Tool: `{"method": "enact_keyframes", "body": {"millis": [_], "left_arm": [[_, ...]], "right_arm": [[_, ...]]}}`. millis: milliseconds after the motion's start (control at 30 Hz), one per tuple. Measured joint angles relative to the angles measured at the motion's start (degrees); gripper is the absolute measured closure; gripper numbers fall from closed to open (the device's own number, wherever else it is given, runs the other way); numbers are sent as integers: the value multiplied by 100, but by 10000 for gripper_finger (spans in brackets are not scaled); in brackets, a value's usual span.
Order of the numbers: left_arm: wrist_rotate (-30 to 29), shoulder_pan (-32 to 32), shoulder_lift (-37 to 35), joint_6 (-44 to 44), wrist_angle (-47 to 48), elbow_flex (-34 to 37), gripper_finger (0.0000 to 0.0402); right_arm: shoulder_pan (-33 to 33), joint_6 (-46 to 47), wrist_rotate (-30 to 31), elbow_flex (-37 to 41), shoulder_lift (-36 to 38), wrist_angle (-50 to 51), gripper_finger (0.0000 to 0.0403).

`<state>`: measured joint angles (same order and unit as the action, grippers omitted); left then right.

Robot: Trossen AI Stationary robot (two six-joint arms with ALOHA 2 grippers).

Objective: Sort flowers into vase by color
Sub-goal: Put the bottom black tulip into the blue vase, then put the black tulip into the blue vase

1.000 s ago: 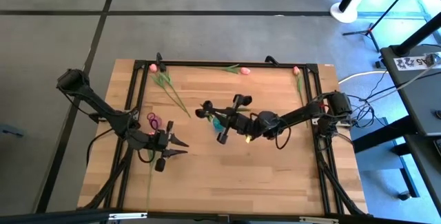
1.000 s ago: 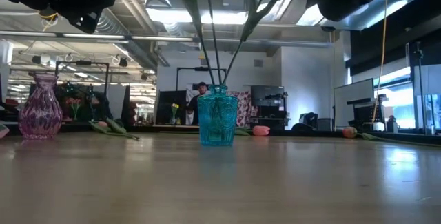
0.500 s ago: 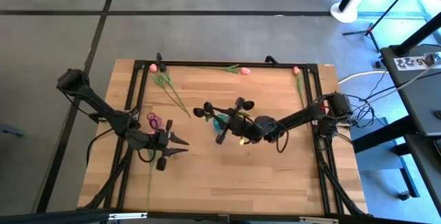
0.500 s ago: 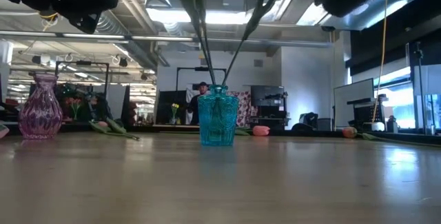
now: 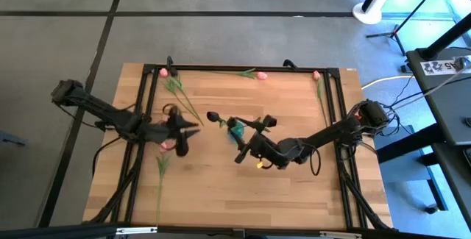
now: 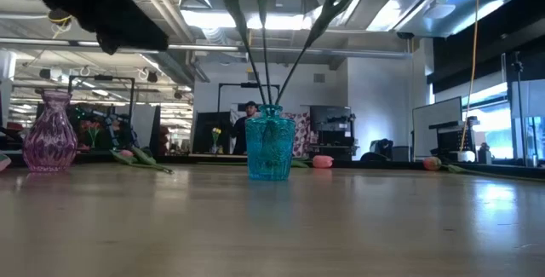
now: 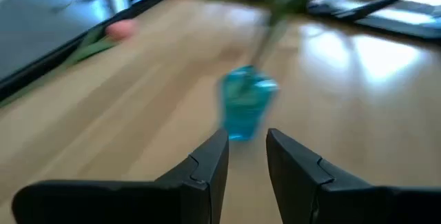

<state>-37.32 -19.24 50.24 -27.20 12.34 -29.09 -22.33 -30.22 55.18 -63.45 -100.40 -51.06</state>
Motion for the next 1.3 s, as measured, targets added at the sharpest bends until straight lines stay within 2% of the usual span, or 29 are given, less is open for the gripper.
{"method": "enact_keyframes", "body": {"millis": [200,300,433,633,800,933,1067,1300], "left_arm": [[76,1608,27,-1041,1413,-478,305],[398,2443,28,-1086,1770,-485,305],[408,3422,112,-950,2017,-485,305],[489,4133,346,-399,1992,-485,305],[314,4968,810,-951,1910,-485,305],[457,5632,1373,-1059,1313,-485,305],[1068,5966,1820,-1109,585,-483,305],[1059,6469,2593,-1439,194,-483,305]], "right_arm": [[-83,-24,363,-175,2,217,114],[-107,-93,551,-283,0,279,84],[-144,-190,823,-474,0,391,57],[-250,-157,955,-893,0,748,43],[-374,-162,893,-1236,0,1300,42],[-439,-163,795,-1394,0,1590,42],[-538,-298,863,-1508,-2,1734,42],[-900,-761,1140,-1781,-2,1802,42]]}}
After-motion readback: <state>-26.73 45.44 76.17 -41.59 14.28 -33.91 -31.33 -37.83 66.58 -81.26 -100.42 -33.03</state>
